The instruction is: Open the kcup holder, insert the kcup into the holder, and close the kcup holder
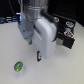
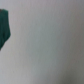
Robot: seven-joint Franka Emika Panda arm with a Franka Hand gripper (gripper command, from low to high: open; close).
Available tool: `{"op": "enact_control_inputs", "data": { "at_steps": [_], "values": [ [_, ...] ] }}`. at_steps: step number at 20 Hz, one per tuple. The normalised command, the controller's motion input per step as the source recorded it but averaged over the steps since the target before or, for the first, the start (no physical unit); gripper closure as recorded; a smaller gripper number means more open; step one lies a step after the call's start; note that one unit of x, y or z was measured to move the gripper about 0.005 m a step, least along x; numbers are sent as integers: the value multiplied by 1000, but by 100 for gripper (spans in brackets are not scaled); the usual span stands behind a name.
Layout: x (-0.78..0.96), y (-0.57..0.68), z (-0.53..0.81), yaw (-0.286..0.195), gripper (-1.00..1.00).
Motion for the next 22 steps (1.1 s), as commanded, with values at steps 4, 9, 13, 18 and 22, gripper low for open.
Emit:
{"op": "enact_control_inputs", "data": {
  "at_steps": [4,9,13,18,22],
  "values": [
    [327,-559,0,-183,-100],
    [534,-293,0,-175,-100],
    [579,-249,-34,-176,-100],
    [456,-202,-127,-157,-100],
    [337,-140,-154,-137,-100]
  ]
}}
